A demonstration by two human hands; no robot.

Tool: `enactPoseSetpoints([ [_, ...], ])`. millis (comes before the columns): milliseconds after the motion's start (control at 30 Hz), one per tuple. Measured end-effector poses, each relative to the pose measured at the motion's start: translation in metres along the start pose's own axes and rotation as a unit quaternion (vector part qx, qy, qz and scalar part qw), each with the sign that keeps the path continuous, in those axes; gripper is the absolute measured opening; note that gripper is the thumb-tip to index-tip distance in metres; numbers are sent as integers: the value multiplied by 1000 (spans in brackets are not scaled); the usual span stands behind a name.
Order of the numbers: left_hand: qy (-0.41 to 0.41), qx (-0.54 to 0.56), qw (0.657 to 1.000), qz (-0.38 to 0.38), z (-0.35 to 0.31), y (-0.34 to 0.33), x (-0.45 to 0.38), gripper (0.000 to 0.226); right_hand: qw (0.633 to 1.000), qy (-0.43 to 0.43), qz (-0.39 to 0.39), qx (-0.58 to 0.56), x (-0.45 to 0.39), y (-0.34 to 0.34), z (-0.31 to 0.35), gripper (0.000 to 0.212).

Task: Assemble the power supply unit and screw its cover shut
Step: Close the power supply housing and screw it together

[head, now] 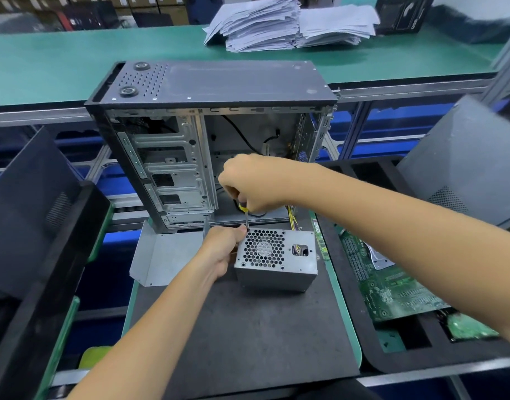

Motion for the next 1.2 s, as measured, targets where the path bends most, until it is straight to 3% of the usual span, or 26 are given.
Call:
enactPoseSetpoints([
  [133, 3, 10, 1000, -4, 1, 0, 0, 17, 996, -16, -58, 60, 1, 5, 1, 44],
  [233, 5, 15, 1000, -6, 1, 0, 0, 17, 988, -20, -101, 113, 5, 7, 3, 44],
  [400, 7, 13, 1000, -7, -1, 0, 1, 18, 1000, 0, 16, 14, 2, -5, -2, 16],
  [567, 10, 13, 1000, -9, -1, -1, 1, 18, 996, -11, -66, 57, 5, 11, 6, 42],
  [700, 8, 7, 1000, -15, -3, 0, -1, 19, 986, -30, -110, 118, 6, 10, 8, 28],
  [867, 8, 3, 1000, -23, -2, 2, -1, 15, 1000, -12, 5, -4, 4, -2, -4, 13],
  [1100, 0, 0, 1000, -31, 0, 3, -7, 17, 992, -25, -77, 99, 7, 5, 2, 45],
  [1200, 1, 7, 999, -32, 0, 4, -8, 12, 996, -35, -53, 68, 6, 2, -5, 37],
])
Point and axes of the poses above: each hand's wrist, its own x-axis away from the middle knuckle, its own y-axis out of the back of the hand, z = x × y, the point moved 9 cm from there along -x, towards the middle knuckle, and after that the axes turned 1 degree about z, right-handed, at the moved point
